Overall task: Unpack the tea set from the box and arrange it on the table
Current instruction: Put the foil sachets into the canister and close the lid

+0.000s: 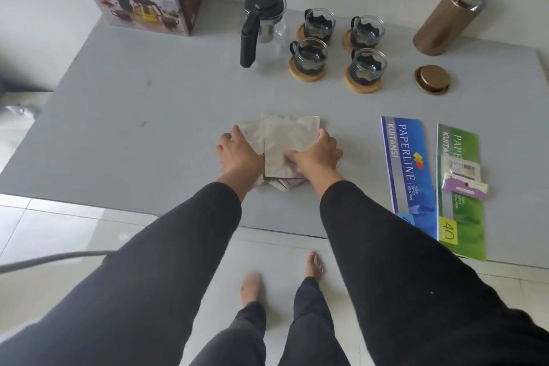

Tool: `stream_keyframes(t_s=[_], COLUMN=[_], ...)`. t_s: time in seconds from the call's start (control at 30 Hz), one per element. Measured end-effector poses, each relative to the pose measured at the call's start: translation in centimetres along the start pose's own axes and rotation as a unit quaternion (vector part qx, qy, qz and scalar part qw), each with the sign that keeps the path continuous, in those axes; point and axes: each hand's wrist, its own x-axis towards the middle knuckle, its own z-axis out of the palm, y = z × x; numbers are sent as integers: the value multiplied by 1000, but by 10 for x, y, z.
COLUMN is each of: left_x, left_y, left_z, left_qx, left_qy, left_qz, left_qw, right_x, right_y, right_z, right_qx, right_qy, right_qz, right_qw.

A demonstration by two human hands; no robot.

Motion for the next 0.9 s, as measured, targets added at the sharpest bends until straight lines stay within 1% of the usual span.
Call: stream_keyframes(t_s=[0.03, 0.1, 0.17, 0.2, 0.27, 0.4, 0.5, 0.57, 0.63, 0.73, 0.83, 0.9], left_x=[1, 3, 4, 3, 3, 11, 15, 17, 18, 19, 19, 16], left_y=[0, 2, 6, 8, 9, 5, 2, 2, 0, -6, -13, -15], left_z=[-1, -3, -4, -4, -4, -9, -9, -6, -4, -5, -6, -7], left_qx=[-13, -74, -144, -158, -171, -174, -150, -172, -236, -339, -379, -394], left_qy=[1, -5, -8, -4, -5, -41, -54, -72, -103, -151, -187, -220], left_qz=[5, 5, 1, 4, 3, -30, -37, -48, -68, -95, -89, -72], left_qw=[1000, 997, 990, 987, 985, 983, 986, 981, 964, 924, 902, 889], right_x=[0, 0, 2, 3, 3, 2, 1, 0, 0, -5, -14, -18], right_y=[-1, -4, -8, -10, -14, -17, -17, -16, -15, -13, -9, -5], right_z=[2, 6, 12, 16, 22, 24, 26, 26, 24, 22, 26, 23], right_qx=[2, 11, 29, 33, 42, 91, 95, 94, 101, 110, 136, 183], right_qy=[-1, -4, -2, 0, 1, -17, -28, -32, -41, -38, 3, 10], right_qz=[4, 11, 4, -4, -10, 5, 12, 9, 1, -8, -21, -18], right_qw=[1000, 1000, 1000, 999, 999, 996, 995, 995, 994, 993, 991, 983])
